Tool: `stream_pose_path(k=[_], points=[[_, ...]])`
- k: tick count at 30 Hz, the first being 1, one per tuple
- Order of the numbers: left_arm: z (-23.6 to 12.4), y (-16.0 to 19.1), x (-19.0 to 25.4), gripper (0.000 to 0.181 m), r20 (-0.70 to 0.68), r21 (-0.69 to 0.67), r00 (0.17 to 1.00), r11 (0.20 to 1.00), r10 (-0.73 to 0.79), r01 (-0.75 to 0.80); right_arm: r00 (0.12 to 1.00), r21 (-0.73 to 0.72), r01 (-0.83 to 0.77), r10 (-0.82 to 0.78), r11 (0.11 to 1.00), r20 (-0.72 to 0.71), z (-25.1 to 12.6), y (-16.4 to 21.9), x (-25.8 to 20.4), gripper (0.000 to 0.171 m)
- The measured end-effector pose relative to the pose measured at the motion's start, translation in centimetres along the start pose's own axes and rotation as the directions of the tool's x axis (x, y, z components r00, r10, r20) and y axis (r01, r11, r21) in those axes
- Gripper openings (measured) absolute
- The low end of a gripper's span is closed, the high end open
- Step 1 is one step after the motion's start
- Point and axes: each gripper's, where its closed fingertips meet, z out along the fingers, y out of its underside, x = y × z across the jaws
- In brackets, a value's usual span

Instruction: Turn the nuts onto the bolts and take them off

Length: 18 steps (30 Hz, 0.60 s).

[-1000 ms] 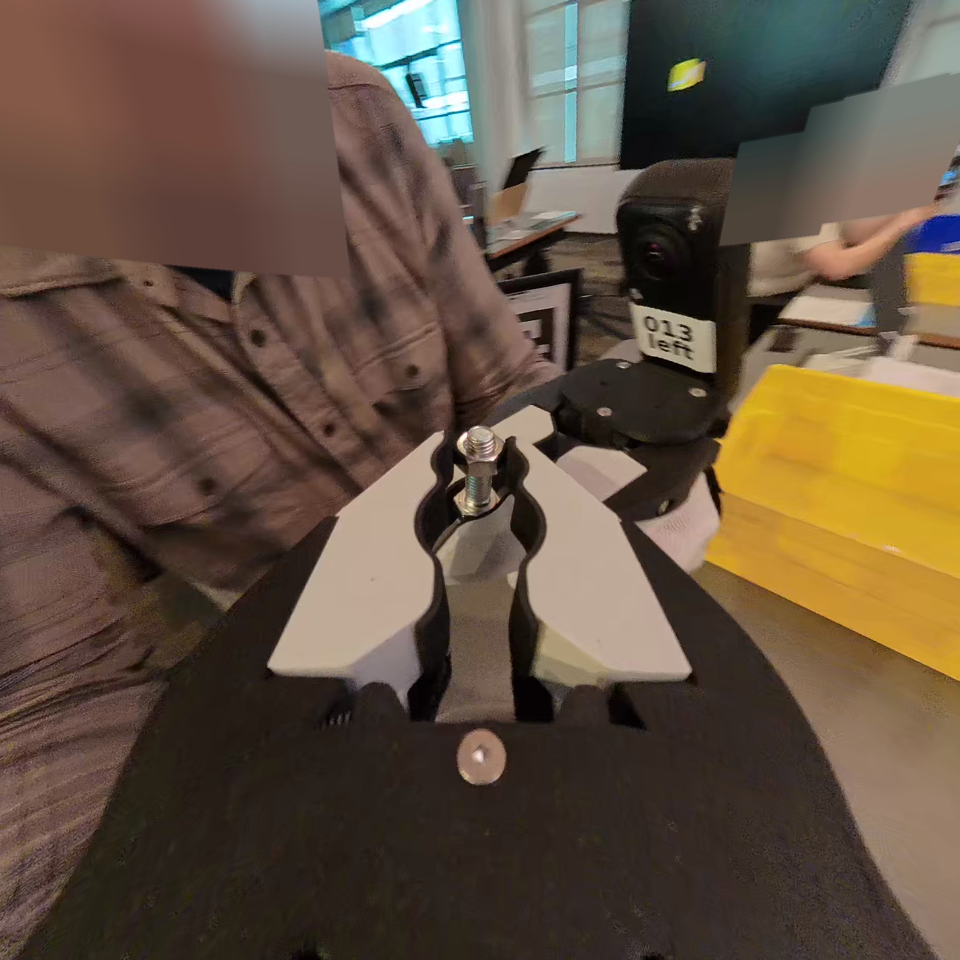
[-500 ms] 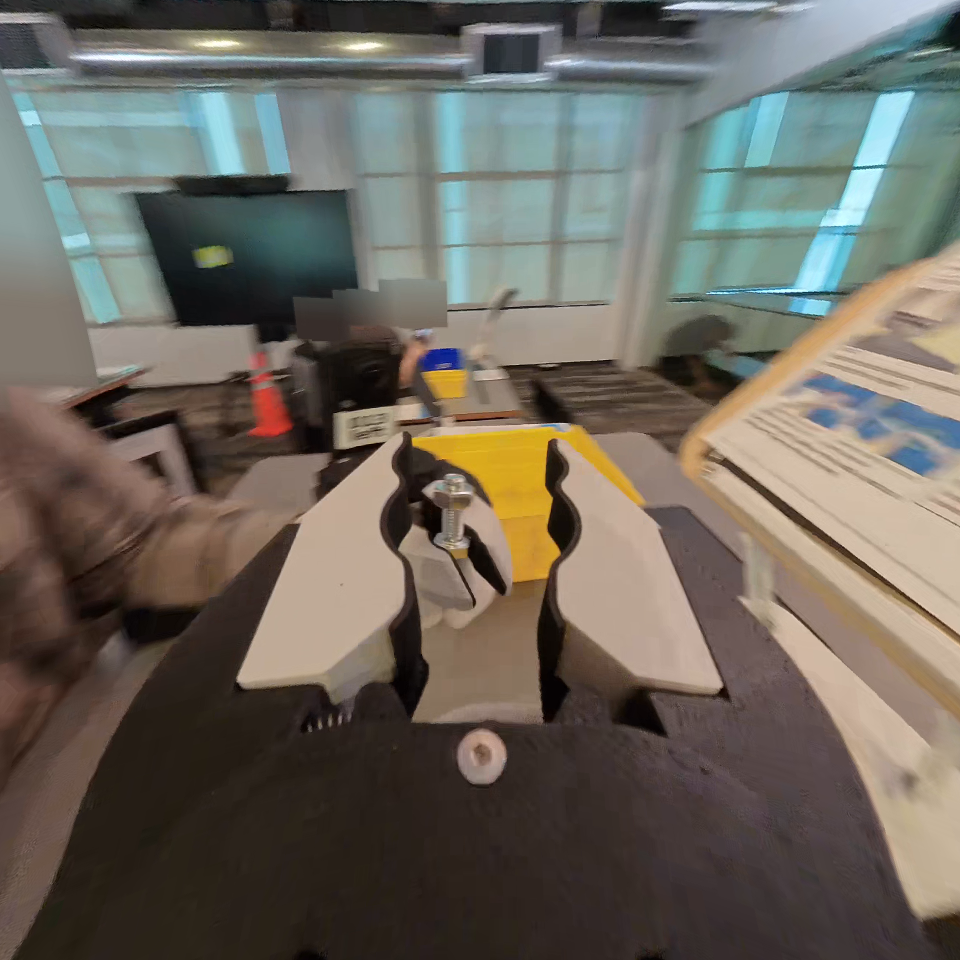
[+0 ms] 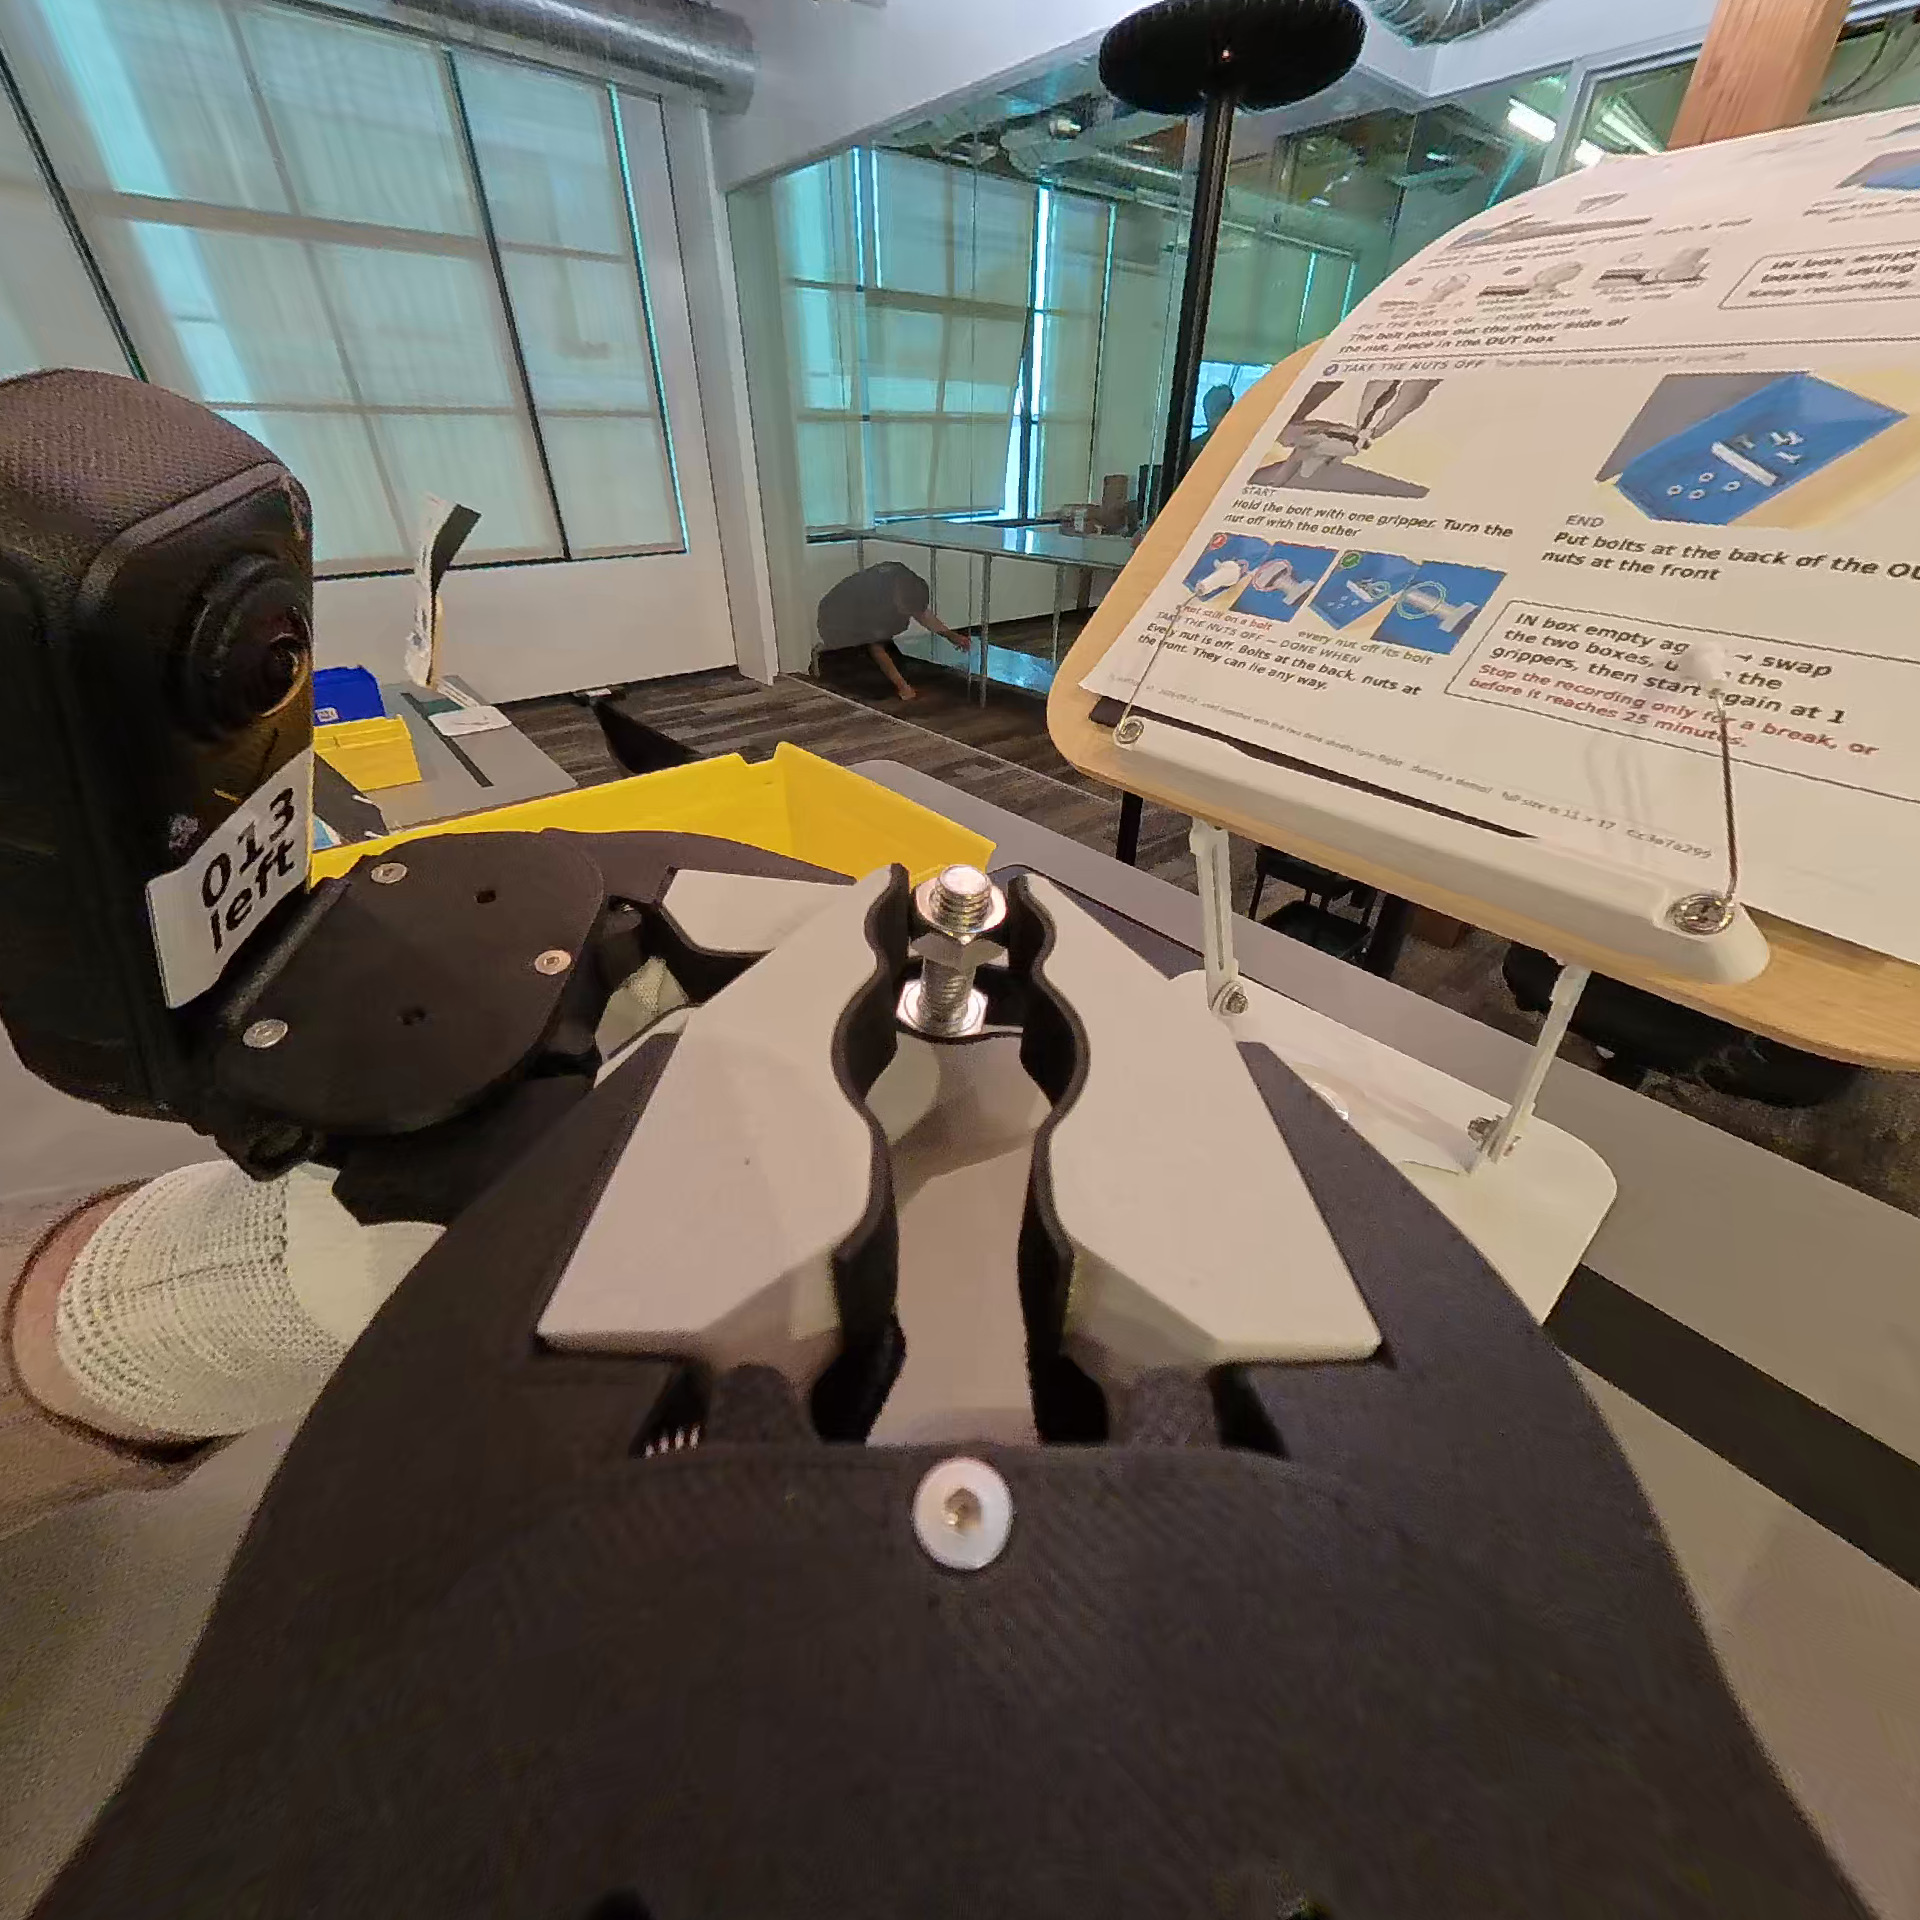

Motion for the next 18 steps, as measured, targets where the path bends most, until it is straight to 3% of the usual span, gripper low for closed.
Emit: stream_pose_path(k=[6,10,14,18], points=[[0.1,0.1,0.9,0.015,-0.053,0.004,0.998,1.0,-0.028,0.028,0.999,0.005,-0.015,0.014,1.0,0.033,-0.4,0.2,0.0,0.016],[-0.1,-0.4,1.7,0.015,-0.152,0.029,0.983,0.994,-0.098,0.104,0.992,-0.017,-0.009,0.011,1.0,0.128,-0.7,0.1,-0.3,0.016],[-0.7,-1.3,2.9,0.015,-0.286,0.055,0.947,0.984,-0.149,0.171,0.944,-0.044,-0.005,0.019,0.999,0.33,-1.4,-0.6,-1.2,0.015],[-1.8,-2.5,4.7,0.014,-0.426,0.085,0.893,0.976,-0.148,0.202,0.799,-0.075,-0.031,0.07,0.997,0.597,-3.2,-1.3,-2.3,0.015]])
